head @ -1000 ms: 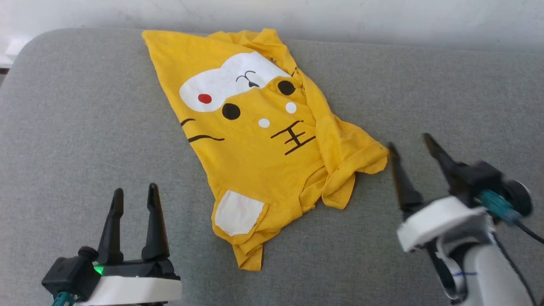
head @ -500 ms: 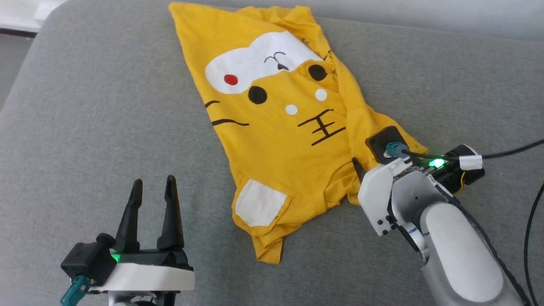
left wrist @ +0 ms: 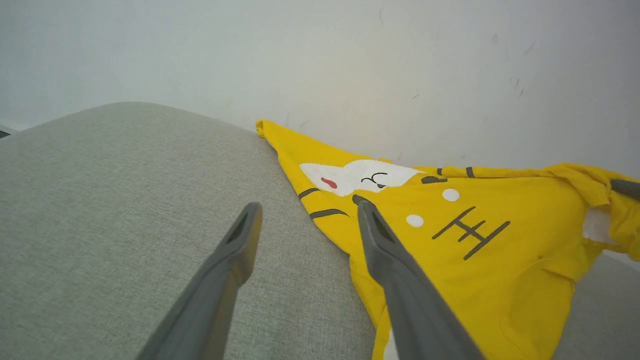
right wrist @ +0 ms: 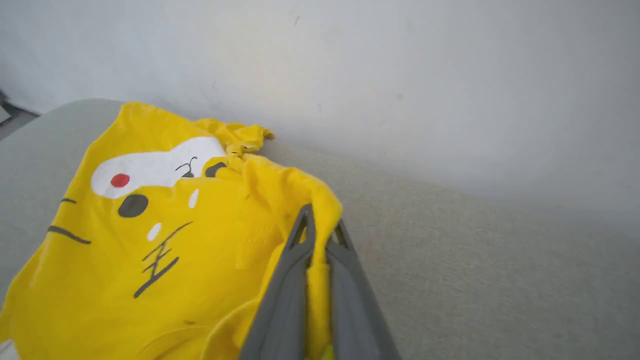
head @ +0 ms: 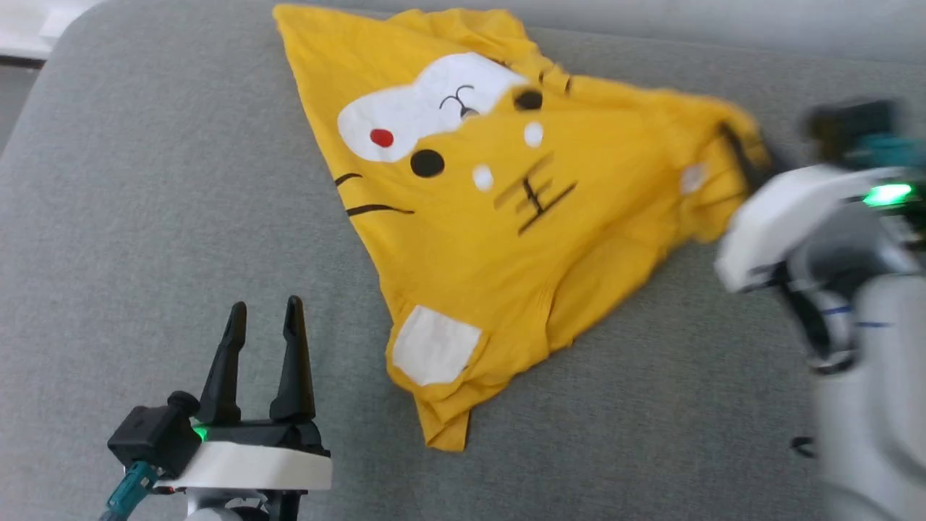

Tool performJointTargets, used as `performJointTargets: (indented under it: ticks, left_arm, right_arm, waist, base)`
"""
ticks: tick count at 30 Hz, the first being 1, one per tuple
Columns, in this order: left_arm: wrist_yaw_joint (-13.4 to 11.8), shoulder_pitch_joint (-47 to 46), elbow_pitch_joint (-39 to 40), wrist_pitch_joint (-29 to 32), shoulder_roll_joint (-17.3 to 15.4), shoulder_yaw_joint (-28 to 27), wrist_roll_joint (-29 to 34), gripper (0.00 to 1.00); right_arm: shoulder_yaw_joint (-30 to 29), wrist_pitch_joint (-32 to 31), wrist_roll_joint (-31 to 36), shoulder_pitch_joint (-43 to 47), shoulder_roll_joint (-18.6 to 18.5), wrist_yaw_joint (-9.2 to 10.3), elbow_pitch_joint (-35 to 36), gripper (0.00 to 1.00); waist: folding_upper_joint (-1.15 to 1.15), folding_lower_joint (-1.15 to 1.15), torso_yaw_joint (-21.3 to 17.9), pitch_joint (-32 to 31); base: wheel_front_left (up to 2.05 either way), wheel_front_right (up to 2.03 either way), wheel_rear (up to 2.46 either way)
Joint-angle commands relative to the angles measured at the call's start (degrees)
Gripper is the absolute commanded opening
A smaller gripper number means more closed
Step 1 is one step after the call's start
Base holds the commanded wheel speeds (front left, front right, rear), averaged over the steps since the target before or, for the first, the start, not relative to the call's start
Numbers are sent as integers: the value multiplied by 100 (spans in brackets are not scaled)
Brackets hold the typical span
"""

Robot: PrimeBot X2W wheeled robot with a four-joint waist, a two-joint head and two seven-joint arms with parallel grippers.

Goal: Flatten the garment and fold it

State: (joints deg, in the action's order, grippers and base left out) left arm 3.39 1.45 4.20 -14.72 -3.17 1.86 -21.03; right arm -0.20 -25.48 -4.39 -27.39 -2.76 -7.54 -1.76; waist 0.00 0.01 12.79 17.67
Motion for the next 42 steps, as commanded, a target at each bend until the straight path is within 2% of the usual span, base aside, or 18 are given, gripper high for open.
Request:
performJointTargets:
  ticks: [1, 5, 8, 9, 10, 11, 16, 20, 25, 33, 42]
  left_arm:
    - [32, -106, -27, -28, 28, -1, 34, 100]
    - [30, -22, -66, -28, 28, 26, 74, 100]
    - [50, -1, -95, -28, 28, 40, 72, 100]
    - [55, 5, -104, -28, 29, 42, 74, 100]
    - [61, 8, -113, -28, 29, 42, 80, 100]
    - [69, 11, -123, -28, 29, 44, 88, 100]
    - [127, 15, -189, -28, 15, 28, 136, 100]
    - [151, 11, -223, -28, 5, 25, 164, 100]
    - [182, 11, -298, -28, 3, 68, 194, 100]
    - [189, 15, -325, -28, 12, 145, 158, 100]
    - [193, -107, -384, -28, 23, 205, 49, 100]
  right_arm:
    - [-388, 32, -132, 9, -16, 5, 234, 0]
    - [-1786, -159, -308, 646, -14, 5, 855, 0]
    - [-2768, -438, -377, 1380, -13, 5, 961, 0]
    - [-3039, -542, -413, 1610, -13, 5, 893, 14]
    - [-3264, -563, -369, 1816, -13, 5, 835, 44]
    - [-3431, -529, -265, 1989, -13, 5, 779, 100]
    - [-3638, 4, -100, 2275, -12, 5, 386, 100]
    - [-3361, 368, -203, 2191, -12, 5, 311, 100]
    - [-2616, 685, -132, 2012, -12, 5, 629, 100]
    - [-771, 85, -71, 1841, -12, 5, 1085, 100]
    - [713, -772, 186, 1284, -36, 5, 391, 100]
  waist:
    - [0, -1, -181, -106]
    - [0, -1, -347, -183]
    - [0, -1, -402, -201]
    - [0, -1, -418, -205]
    - [0, -1, -435, -206]
    - [0, -1, -455, -208]
    - [0, -1, -556, -239]
    - [0, -1, -598, -281]
    - [0, -1, -587, -386]
    - [0, -1, -370, -422]
    - [0, -1, 92, -192]
  base:
    - [0, 0, 0]
    - [0, 0, 0]
    - [0, 0, 0]
    - [0, 0, 0]
    - [0, 0, 0]
    - [0, 0, 0]
    - [0, 0, 0]
    - [0, 0, 0]
    - [0, 0, 0]
    - [0, 0, 0]
    - [0, 0, 0]
